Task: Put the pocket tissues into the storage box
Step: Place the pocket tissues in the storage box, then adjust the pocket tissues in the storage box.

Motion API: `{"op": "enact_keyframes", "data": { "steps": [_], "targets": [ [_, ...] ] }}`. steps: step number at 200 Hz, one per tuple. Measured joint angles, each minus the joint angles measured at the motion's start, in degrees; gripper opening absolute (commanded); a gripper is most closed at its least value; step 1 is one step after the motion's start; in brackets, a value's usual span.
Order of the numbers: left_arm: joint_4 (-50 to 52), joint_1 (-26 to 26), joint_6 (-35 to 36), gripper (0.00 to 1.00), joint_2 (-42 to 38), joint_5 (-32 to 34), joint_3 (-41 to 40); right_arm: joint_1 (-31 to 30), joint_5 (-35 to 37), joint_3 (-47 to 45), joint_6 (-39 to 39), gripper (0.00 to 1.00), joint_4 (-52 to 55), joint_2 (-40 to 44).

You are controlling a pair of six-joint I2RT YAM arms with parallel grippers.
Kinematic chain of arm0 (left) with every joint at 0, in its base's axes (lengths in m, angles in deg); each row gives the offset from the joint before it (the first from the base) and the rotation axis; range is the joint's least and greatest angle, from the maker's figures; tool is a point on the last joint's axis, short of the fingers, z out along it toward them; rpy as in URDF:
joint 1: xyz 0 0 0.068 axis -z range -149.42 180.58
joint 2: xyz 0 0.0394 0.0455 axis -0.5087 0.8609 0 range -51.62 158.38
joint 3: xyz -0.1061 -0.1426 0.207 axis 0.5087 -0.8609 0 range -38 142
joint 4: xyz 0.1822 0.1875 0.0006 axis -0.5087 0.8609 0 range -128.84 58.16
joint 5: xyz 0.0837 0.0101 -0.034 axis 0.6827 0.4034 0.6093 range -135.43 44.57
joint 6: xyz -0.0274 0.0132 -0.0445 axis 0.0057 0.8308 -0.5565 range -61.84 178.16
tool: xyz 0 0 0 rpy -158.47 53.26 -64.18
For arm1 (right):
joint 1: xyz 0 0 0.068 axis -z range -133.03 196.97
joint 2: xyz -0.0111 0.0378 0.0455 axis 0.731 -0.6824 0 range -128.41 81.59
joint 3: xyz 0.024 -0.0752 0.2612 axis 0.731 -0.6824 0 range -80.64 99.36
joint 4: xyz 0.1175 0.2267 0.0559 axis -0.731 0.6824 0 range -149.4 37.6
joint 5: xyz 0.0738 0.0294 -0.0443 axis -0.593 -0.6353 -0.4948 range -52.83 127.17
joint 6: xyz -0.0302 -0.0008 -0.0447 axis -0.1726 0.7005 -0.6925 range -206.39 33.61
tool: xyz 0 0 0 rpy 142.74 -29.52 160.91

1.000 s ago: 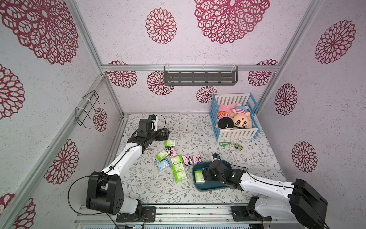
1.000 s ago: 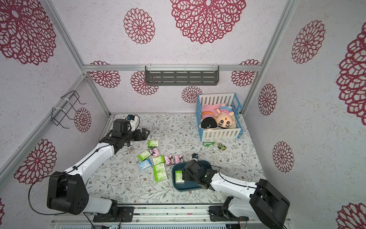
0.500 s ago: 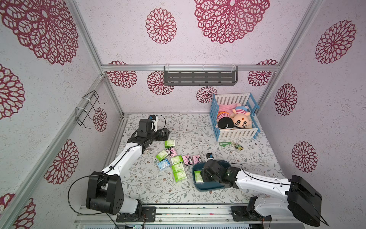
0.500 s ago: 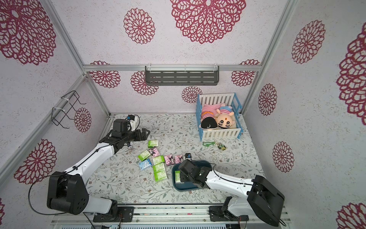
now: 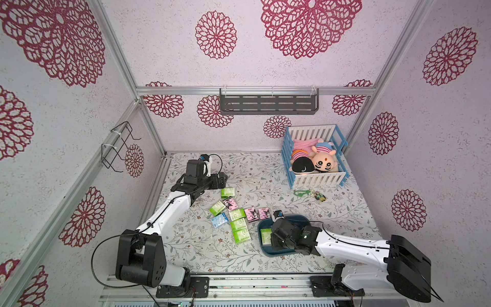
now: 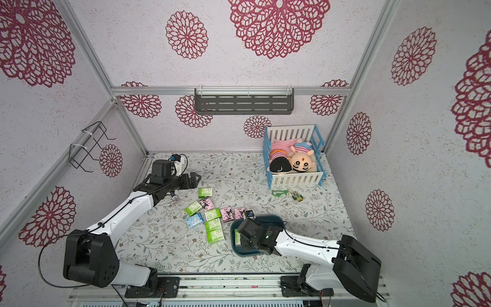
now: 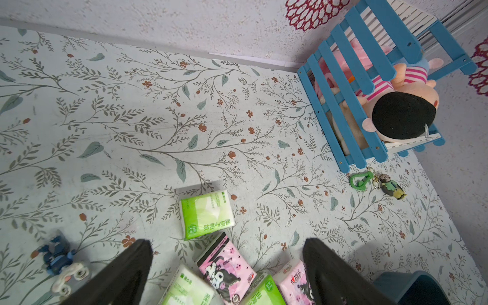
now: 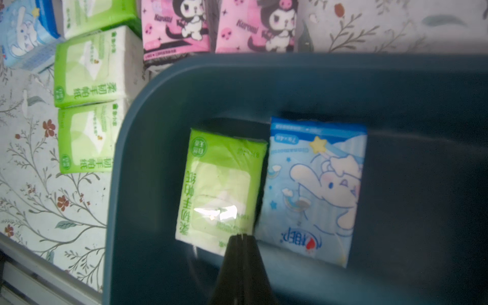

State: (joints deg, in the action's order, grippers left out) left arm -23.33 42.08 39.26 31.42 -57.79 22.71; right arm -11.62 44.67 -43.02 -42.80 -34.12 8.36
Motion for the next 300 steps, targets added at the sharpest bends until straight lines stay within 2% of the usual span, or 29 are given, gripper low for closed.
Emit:
{"op": "enact_keyframes", "data": {
  "steps": [153,273,286,300],
  "targets": [
    [0.28,-0.02,0.24,0.97,1.22,1.57,0.00,-0.81,-3.54,-2.49,0.15,0.00,0.72,-0.04],
    [0.28,-0.02,0.90,0.97,1.40,2.64,0.00,-0.55,-3.04,-2.03,0.17,0.00,-2.89,-4.55],
    [0.28,-0.02,0.92,0.97,1.40,2.64,0.00,-0.50,-2.80,-1.90,0.17,0.06,-2.86,-4.59],
    [0.28,0.00,0.92,0.97,1.40,2.67,0.00,-0.50,-2.51,-1.46,0.15,0.18,-2.47,-4.57]
  ]
}}
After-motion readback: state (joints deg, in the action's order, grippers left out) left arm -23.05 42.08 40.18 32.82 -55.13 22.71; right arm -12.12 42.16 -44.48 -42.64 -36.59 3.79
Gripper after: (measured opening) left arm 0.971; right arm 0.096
